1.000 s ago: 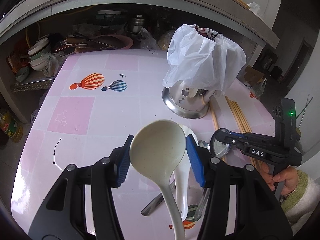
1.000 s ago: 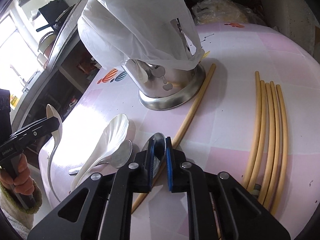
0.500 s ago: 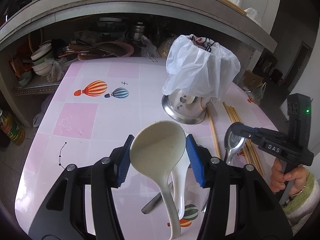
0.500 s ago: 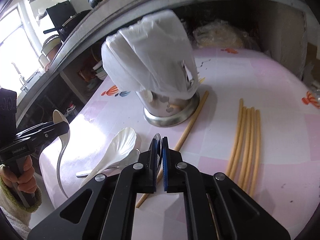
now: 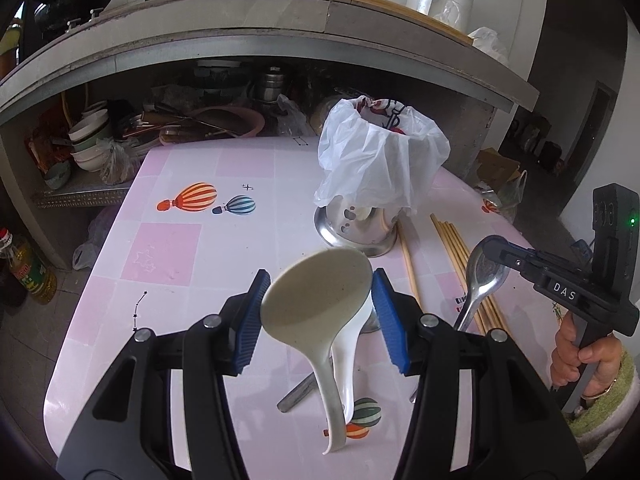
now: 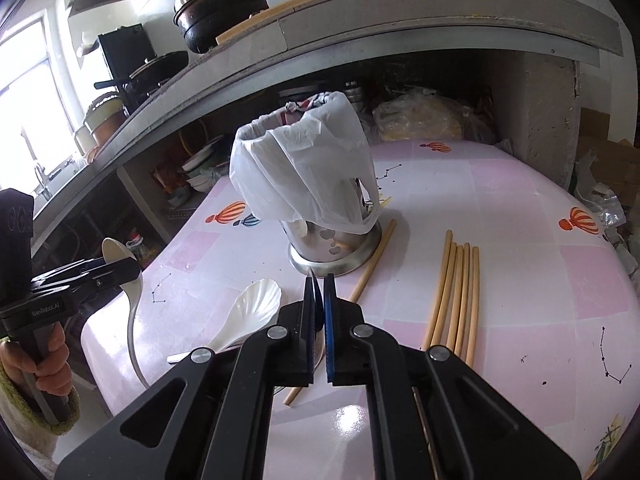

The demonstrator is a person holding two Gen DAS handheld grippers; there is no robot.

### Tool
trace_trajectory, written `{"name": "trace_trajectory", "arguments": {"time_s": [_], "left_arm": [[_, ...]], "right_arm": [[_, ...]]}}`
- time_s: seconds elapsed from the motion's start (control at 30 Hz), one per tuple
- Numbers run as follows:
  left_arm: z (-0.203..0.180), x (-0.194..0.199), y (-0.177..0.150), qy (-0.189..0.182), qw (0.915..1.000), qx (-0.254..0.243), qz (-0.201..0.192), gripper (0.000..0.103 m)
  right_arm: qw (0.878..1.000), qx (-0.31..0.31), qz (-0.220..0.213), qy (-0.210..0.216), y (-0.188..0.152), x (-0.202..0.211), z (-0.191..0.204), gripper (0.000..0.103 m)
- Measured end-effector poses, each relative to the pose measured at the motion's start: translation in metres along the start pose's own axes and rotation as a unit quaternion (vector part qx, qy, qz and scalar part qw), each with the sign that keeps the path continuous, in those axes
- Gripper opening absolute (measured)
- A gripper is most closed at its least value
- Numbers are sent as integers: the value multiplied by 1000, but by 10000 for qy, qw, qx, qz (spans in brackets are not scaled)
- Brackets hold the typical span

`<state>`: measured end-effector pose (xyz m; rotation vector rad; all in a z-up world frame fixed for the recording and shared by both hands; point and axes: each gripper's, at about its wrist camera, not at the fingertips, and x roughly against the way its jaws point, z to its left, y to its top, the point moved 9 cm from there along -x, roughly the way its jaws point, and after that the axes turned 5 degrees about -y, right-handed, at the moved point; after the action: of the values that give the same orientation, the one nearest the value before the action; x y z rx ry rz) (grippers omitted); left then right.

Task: Organize utensils
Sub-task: 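Lift the white ladle with the left tool and carry it up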

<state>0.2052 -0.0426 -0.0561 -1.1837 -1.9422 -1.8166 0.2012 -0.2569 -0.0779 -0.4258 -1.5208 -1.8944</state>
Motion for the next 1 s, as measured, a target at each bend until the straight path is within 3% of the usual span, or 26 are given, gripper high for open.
{"name": "trace_trajectory", "arguments": {"time_s": [0.33,0.37,0.47,0.7,0.93,1.0], "left_arm": [[-3,29,5,161,9997,-53,-168,48],[-4,32,6,173,9997,-68,-186,45],[-5,37,7,169,9997,-73,-166,23],[-7,35,3,153,9998,-74,-124,13],[1,42,-2,282,9995,-29,-163,12],[6,47,-4,349,9992,10,-176,17]], "right_arm": [[9995,34,-263,170,8,21,15,4],[9994,44,-298,180,10,24,17,4],[9990,37,-381,226,14,31,19,4],[9987,29,-462,221,16,38,20,4],[9985,-2,-495,231,15,42,19,4],[9985,-40,-475,276,14,41,18,4]]}}
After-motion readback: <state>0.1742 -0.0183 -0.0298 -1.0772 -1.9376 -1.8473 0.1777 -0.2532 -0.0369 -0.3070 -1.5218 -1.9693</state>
